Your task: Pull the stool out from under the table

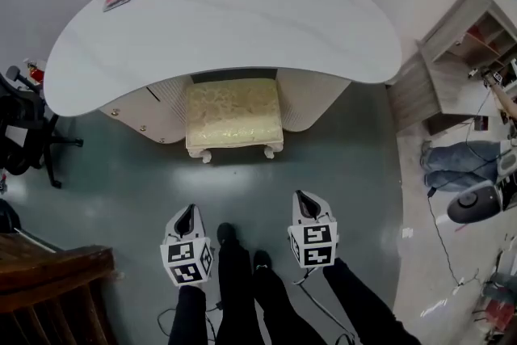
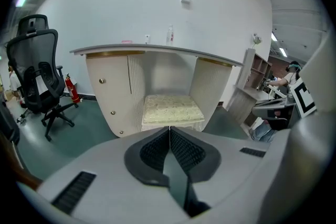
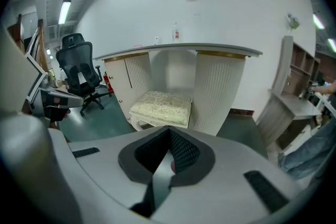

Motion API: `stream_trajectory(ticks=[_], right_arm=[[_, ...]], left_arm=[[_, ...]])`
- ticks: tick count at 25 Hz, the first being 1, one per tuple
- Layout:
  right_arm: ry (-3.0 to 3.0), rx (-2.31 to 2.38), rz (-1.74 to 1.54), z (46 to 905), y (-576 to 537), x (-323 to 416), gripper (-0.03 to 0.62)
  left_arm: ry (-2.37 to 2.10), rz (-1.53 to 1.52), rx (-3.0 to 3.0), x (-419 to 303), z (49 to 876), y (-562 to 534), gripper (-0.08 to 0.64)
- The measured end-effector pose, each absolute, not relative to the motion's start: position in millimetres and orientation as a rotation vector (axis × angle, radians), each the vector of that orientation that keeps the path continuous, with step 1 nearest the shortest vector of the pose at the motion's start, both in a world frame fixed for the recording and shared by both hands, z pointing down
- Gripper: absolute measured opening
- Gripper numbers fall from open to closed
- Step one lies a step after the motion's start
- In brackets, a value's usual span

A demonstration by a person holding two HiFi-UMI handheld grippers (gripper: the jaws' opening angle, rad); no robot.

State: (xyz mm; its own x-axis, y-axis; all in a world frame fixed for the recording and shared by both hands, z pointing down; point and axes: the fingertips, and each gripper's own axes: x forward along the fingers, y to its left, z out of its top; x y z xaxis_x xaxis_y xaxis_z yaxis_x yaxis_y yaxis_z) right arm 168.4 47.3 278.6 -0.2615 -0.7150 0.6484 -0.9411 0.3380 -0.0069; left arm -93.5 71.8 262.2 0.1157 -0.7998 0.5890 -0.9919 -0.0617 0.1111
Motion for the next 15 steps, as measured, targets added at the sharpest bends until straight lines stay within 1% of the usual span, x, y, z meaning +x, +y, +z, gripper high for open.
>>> stream_trajectory(ticks=[12, 15], right_arm=[[-1.999, 1.458, 0.587, 410.4, -19.8, 129.0, 0.003], [-1.99, 1.447, 0.629, 441.6, -27.1, 119.0, 0.003]], left_arm=[[-1.707, 0.486, 1.891, -122.7, 393.6, 1.5, 0.012], [-1.701, 0.501, 1.891, -130.6, 422.4, -13.4, 0.042]])
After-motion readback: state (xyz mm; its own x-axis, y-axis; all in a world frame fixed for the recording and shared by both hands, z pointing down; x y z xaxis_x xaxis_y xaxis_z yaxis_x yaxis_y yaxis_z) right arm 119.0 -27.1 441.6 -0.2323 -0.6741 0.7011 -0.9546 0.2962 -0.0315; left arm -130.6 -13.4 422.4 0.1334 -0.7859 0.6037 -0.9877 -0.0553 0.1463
